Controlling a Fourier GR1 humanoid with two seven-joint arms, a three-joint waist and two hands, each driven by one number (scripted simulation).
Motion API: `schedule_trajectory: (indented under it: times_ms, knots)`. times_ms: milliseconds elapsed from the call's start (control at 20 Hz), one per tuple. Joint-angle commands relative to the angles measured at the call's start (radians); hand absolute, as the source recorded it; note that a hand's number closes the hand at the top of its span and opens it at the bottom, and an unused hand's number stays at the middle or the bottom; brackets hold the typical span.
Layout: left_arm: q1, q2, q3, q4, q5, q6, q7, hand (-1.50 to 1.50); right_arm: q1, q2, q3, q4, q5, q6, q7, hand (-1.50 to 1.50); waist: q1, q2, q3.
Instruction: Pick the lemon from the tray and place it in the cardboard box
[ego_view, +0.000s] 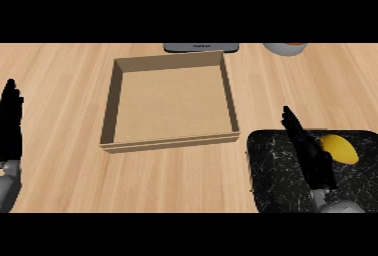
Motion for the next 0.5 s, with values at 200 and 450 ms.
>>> schedule_trajectory:
  times_ms: [200, 450]
  knots:
    - [0.037, -0.056, -0.135, -0.054, -0.022, -0.099, -0.025, 0.00, -0.201, -0.064, -0.119, -0.100, -0.305, 0.396, -0.188, -1.50, 0.025, -0.029, 0.007]
    - [0.075, -0.110, -0.203, -0.095, -0.004, -0.144, 0.005, 0.00, -0.199, -0.201, -0.303, 0.239, -0.210, 0.377, -0.368, -1.50, 0.023, -0.018, 0.005]
